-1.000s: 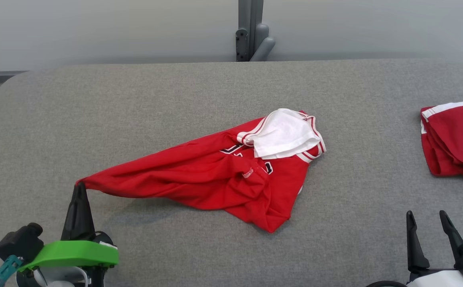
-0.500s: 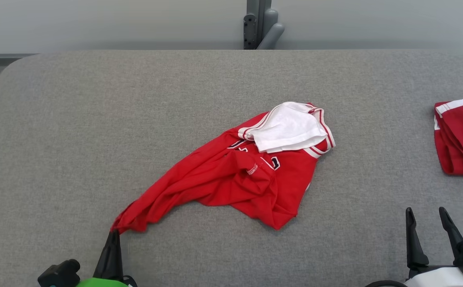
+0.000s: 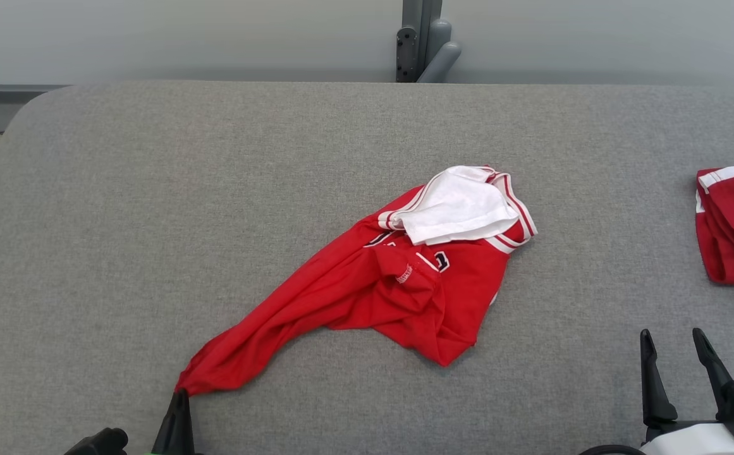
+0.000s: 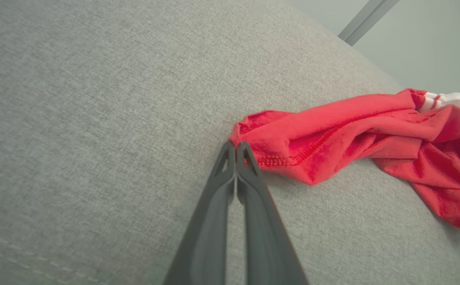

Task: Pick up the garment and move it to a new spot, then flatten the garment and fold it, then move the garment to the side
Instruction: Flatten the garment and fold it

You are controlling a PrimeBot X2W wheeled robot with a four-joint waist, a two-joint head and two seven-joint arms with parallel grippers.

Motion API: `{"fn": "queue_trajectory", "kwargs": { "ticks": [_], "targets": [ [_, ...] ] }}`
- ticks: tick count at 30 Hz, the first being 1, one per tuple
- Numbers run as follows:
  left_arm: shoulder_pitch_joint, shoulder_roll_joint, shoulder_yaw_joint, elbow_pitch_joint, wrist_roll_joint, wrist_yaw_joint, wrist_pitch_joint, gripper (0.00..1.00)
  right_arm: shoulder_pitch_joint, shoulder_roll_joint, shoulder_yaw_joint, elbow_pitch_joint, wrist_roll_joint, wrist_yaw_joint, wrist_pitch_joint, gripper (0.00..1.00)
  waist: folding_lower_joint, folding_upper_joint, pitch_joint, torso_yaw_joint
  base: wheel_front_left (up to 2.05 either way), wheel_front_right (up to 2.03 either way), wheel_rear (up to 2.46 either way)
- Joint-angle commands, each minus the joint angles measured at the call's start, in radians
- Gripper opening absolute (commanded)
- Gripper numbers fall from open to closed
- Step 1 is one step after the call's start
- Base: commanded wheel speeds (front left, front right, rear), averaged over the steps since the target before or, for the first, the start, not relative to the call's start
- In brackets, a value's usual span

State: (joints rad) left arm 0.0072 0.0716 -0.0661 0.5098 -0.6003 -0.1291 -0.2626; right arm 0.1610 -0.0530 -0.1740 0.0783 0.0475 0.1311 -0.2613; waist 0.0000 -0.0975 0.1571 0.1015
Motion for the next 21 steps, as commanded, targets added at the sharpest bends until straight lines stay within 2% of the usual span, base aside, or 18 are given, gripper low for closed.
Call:
{"fn": "queue_trajectory", "kwargs": {
  "ticks": [1,2,4,5,6,11,17,21],
  "targets": [
    [-0.002,0.007,-0.013,0.004,-0.023,-0.004,-0.003,0.07,0.005,-0.008,0.0,0.002,-0.002,-0.001,-0.002,1.0,0.0,0.0,0.0,-0.002,0.0,0.0,0.0],
    [-0.002,0.01,-0.021,0.005,-0.036,-0.004,-0.003,0.16,0.005,-0.008,-0.001,0.002,-0.002,-0.001,-0.002,1.0,0.0,0.0,0.0,-0.002,0.0,0.0,0.0],
    [-0.002,0.017,-0.025,0.004,-0.056,-0.004,-0.003,0.42,0.005,-0.008,-0.003,0.002,-0.001,-0.001,-0.002,1.0,0.0,0.0,0.001,-0.002,0.0,0.0,0.0],
    [-0.001,0.018,-0.021,0.004,-0.063,-0.004,-0.003,0.62,0.006,-0.008,-0.003,0.001,-0.001,-0.001,-0.002,1.0,0.0,0.0,0.001,-0.002,0.0,0.0,0.0],
    [-0.001,0.019,-0.009,0.005,-0.062,-0.004,-0.003,1.0,0.007,-0.008,-0.003,0.001,-0.001,-0.001,-0.002,1.0,0.0,0.0,0.001,-0.002,0.0,0.0,0.0],
    [0.0,0.005,0.101,-0.003,-0.027,0.005,-0.003,1.0,0.009,-0.012,-0.005,-0.001,0.001,-0.001,-0.002,1.0,0.0,0.0,-0.002,-0.001,0.0,0.0,0.0],
    [0.033,-0.014,0.228,-0.113,0.065,0.017,-0.003,1.0,0.01,-0.014,-0.017,-0.016,-0.002,-0.001,-0.002,1.0,0.0,0.0,-0.014,0.002,0.0,0.0,0.0],
    [0.075,-0.021,0.241,-0.216,0.107,0.012,-0.003,1.0,0.019,-0.012,-0.026,-0.036,-0.002,-0.001,-0.002,1.0,0.0,0.0,-0.039,0.005,0.0,0.0,0.0]
  ]
}}
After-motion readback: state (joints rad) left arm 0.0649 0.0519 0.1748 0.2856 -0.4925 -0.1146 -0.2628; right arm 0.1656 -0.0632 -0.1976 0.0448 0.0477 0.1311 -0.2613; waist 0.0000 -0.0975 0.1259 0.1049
